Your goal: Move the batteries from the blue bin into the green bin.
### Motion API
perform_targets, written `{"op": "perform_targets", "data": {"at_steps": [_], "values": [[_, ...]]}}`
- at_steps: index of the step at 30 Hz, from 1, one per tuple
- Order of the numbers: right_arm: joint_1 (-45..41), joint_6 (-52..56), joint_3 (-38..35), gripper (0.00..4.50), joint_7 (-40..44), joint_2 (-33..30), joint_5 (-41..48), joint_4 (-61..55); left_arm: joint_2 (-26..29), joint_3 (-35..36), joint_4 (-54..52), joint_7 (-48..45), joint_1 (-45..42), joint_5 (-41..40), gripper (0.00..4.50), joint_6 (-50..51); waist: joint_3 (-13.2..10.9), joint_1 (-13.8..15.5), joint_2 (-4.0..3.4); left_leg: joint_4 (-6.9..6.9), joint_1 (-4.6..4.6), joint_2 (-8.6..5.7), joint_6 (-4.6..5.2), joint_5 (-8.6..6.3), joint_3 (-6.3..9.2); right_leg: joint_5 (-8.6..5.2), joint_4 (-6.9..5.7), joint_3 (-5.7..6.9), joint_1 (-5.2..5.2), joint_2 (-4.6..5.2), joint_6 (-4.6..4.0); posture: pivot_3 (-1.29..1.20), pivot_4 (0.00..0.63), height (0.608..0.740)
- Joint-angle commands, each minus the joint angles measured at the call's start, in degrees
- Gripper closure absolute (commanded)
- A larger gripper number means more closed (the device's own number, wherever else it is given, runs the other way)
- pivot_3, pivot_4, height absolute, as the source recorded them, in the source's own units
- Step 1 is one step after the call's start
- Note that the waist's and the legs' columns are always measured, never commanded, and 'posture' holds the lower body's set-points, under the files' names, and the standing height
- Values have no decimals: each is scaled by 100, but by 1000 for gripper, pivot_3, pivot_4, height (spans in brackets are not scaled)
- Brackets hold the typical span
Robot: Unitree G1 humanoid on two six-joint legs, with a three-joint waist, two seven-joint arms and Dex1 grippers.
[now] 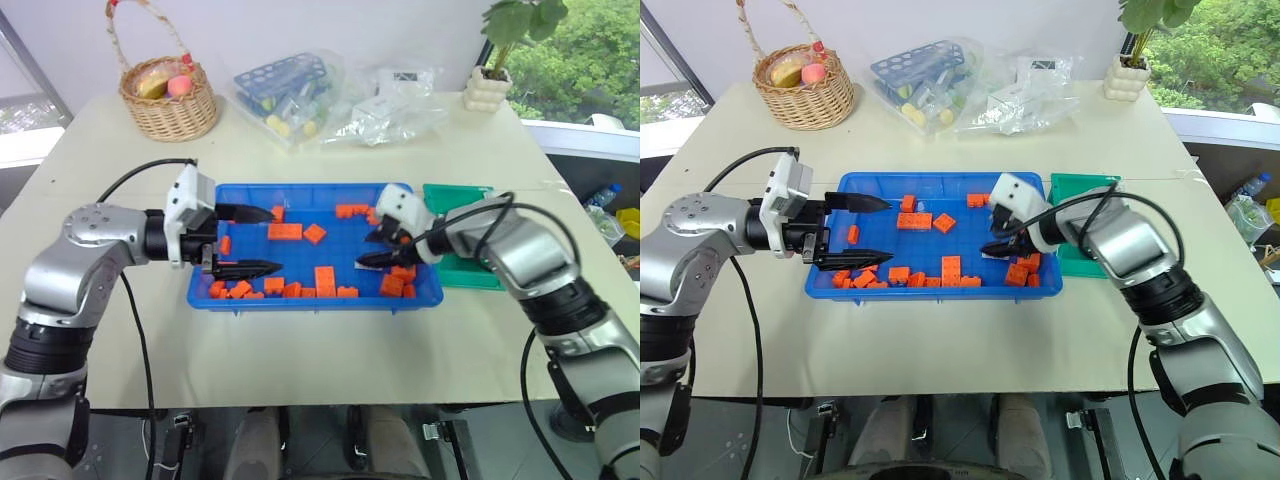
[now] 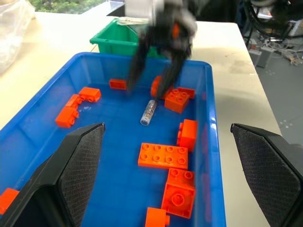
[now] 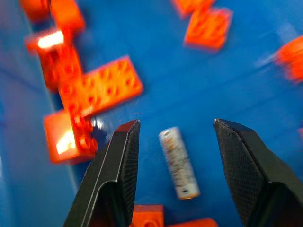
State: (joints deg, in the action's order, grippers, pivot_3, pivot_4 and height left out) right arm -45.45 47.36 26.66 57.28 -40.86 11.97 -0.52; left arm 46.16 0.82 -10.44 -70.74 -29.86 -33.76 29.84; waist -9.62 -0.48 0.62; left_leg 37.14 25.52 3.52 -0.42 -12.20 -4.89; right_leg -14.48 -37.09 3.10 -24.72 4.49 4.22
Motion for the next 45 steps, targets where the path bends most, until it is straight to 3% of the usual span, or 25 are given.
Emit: {"op": "perform_targets", "data": {"at_steps": [1, 4, 9, 10, 16, 21, 26, 32, 33, 37, 40, 45], "values": [[-49, -439, 151, 1970, 94, 115, -334, 271, 30, 113, -269, 71, 13, -72, 0, 30, 0, -14, 0, 0, 0, 0, 0, 0, 0, 1, -1, 0, 0, 0, 1, 0, 150, 736], [4, -777, 267, 1970, 80, 264, -611, 659, 49, 162, -374, 137, 93, -104, 0, 79, 0, -24, 1, -2, -4, 1, 0, 0, 0, 1, -2, 1, 1, -3, 2, 0, 150, 736], [15, -687, 60, 4190, 184, 372, -602, 599, 101, 209, -395, 143, 128, -140, 0, 121, 1, -13, 1, -1, -6, 2, -1, 0, 0, 1, -3, 1, 4, -3, 2, 0, 150, 736], [12, -636, 14, 4441, 193, 386, -589, 560, 104, 211, -391, 141, 129, -142, 0, 121, 0, -11, 1, 0, -7, 2, -1, 0, 0, 1, -3, 1, 5, -3, 2, 0, 150, 736], [-410, 680, -1343, 4431, 66, 223, 249, -212, 32, 163, -281, 142, 39, -145, 0, 110, 0, -10, 0, -1, -6, 2, -1, 0, 1, 1, -4, 1, 4, -3, 2, 0, 150, 736], [-593, 1359, -2552, 4431, -244, -547, 487, -199, 24, 160, -163, 53, 12, -133, 0, 68, 0, 58, 0, -1, -6, 1, -1, 0, 1, 1, 0, 2, 5, 0, 1, 0, 150, 736], [239, 1334, -3048, 4431, -563, -1163, 414, -347, 0, 131, -45, -26, -11, -109, 0, 22, 1, 106, 2, -3, -8, 0, -1, -1, -3, -7, 4, 2, 5, 4, -12, 0, 150, 736], [1086, 1291, -3410, 4431, -1272, -900, 437, -650, -25, 98, 71, -73, -99, -84, 0, 2, 0, 73, -1, -2, -10, 0, 0, 0, -6, 1, -2, 0, 4, 3, 2, 0, 150, 736], [1128, 1254, -3443, 3405, -1405, -823, 422, -632, -24, 93, 97, -80, -125, -77, 0, -3, -1, 73, -1, -2, -10, 0, 0, 0, -5, 1, -4, 0, 3, 2, 2, 0, 150, 736], [1196, 953, -3498, 1664, -1410, -889, 461, -515, 21, 141, 199, -99, -206, -69, 0, 5, -1, 81, 0, -1, -10, 0, 0, 0, -4, 1, -3, 0, 4, 1, 2, 0, 150, 736], [1388, 423, -3651, 1664, -755, -1280, 669, -472, 128, 270, 317, -152, -191, -83, 0, -13, -1, 117, 0, 0, -9, 0, 0, 0, -4, 1, -2, 0, 5, 1, 2, 0, 150, 736], [1968, -956, -4340, 1664, 1131, -2341, 1123, 224, 614, 686, 638, -429, 4, -99, 0, -88, -4, 112, 2, -1, -6, -4, 0, 0, -2, -3, 5, 0, 6, 3, 6, 0, 150, 736]]}}
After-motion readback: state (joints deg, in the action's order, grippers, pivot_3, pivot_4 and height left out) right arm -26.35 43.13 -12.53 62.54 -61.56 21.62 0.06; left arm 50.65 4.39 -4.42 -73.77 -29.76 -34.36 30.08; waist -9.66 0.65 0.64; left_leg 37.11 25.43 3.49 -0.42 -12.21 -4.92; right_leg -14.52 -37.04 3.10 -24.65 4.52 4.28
